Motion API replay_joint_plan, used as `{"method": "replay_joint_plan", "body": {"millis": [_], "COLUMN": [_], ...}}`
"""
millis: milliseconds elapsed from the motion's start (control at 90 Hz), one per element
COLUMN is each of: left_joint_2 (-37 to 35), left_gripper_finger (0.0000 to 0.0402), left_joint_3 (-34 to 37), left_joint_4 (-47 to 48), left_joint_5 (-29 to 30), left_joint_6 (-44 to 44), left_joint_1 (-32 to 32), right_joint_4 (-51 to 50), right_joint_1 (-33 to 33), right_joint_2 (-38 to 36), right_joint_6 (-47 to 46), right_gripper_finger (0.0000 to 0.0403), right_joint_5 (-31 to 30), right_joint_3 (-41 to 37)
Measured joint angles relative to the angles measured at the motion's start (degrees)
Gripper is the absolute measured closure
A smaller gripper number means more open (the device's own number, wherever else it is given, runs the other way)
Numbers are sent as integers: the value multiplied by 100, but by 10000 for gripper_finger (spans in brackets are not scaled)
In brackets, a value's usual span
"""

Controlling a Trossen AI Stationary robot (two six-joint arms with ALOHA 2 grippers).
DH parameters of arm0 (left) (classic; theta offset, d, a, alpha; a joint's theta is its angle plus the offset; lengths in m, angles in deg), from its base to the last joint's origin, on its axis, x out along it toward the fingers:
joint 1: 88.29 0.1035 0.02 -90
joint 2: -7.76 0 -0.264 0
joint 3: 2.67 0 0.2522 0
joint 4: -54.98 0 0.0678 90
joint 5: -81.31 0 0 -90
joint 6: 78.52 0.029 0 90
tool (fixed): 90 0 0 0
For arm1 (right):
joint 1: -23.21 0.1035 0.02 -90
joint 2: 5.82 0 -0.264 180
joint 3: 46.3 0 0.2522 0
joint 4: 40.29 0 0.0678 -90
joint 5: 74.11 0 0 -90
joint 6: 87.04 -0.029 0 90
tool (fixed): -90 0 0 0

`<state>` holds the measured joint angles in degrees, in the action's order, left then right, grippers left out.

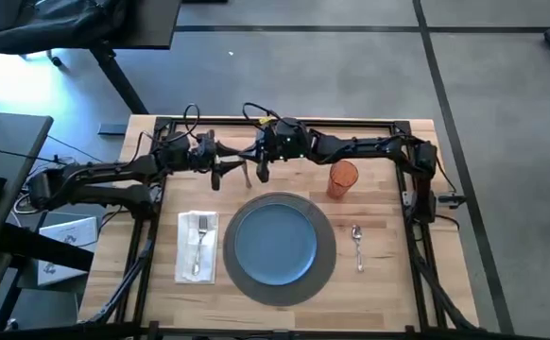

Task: Set table place
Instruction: Put the silver table knife to the right of the gray table mat

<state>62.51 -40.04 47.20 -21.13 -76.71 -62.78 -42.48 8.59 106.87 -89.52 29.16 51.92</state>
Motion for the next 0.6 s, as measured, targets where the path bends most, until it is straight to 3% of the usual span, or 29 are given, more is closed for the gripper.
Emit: {"method": "replay_joint_plan", "body": {"millis": [344,600], "left_joint_2": [-51,91], "left_gripper_finger": [254,254], "left_joint_3": [0,0], "left_joint_4": [881,1008], "left_joint_5": [133,122], "left_joint_6": [46,43], "left_joint_1": [0,-9], "right_joint_4": [-193,174], "right_joint_1": [50,195], "right_joint_2": [36,609], "right_joint_6": [273,423], "right_gripper_finger": [403,379], "right_joint_5": [-31,-34], "right_joint_3": [-262,-288]}}
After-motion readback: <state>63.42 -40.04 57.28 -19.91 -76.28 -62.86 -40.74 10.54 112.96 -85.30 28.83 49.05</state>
